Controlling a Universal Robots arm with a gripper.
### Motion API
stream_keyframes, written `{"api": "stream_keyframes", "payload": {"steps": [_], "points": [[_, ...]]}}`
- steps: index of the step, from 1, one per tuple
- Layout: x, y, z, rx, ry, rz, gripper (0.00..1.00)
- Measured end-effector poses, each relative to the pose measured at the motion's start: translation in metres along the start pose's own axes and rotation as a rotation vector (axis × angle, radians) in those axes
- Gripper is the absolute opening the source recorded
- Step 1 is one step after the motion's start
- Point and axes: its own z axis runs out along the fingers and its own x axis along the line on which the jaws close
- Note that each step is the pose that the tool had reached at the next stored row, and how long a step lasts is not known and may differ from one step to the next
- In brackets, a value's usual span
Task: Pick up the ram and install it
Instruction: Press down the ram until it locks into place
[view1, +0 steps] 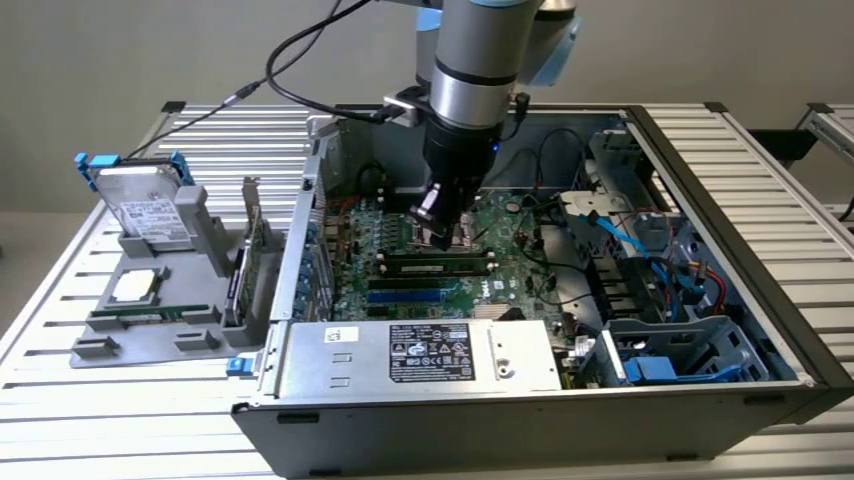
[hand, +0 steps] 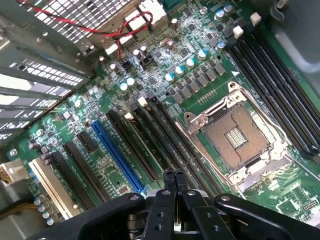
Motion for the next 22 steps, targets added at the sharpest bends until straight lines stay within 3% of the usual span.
{"api": "stream_keyframes", "payload": {"steps": [22], "points": [[-0.0002, -0.0001, 0.0022, -0.0040, -0.0322, 0.290, 0.10]]}}
